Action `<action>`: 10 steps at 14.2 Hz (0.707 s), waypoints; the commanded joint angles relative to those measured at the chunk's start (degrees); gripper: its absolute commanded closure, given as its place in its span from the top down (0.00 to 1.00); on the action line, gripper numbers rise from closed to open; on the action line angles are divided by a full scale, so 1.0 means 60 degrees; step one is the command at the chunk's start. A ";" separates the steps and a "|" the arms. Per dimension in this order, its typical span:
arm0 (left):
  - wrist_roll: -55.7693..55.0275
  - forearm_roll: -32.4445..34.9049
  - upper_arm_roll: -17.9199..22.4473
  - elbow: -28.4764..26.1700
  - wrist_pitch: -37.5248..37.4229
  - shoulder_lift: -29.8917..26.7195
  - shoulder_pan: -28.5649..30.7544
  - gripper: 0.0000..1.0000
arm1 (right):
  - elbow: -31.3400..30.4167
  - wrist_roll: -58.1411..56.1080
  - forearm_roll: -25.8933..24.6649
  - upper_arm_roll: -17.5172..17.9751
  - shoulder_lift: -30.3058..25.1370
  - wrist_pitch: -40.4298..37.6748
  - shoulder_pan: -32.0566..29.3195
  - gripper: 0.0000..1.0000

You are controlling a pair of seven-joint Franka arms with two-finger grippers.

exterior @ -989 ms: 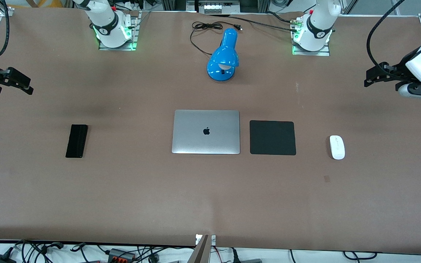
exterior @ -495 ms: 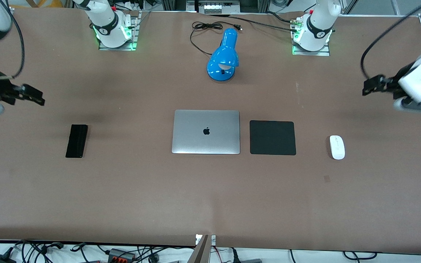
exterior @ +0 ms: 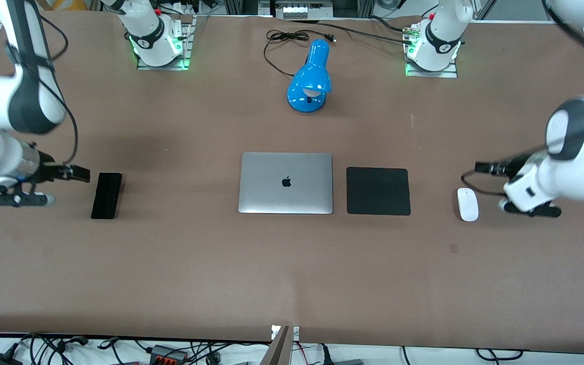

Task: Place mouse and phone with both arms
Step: 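Lower the right gripper onto the black phone while the left gripper reaches the mouse, then grasp the phone with the right gripper while the left gripper grasps the mouse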

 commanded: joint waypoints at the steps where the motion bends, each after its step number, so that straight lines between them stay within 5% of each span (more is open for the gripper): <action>1: 0.0130 0.0143 -0.0009 -0.0914 0.2399 0.0380 0.0450 1.00 | -0.0251 0.0125 -0.0072 0.0061 0.0718 0.0945 -0.0423 1.00; 7: 0.0087 0.0172 -0.0009 -0.4124 0.7546 0.0205 0.0643 1.00 | -0.0721 0.0198 0.0205 0.0105 0.2097 0.3117 -0.0835 1.00; 10: 0.0057 0.0172 -0.0024 -0.4362 0.7977 0.0277 0.0643 1.00 | -0.0707 0.0198 0.0879 0.0163 0.2390 0.3132 -0.0703 1.00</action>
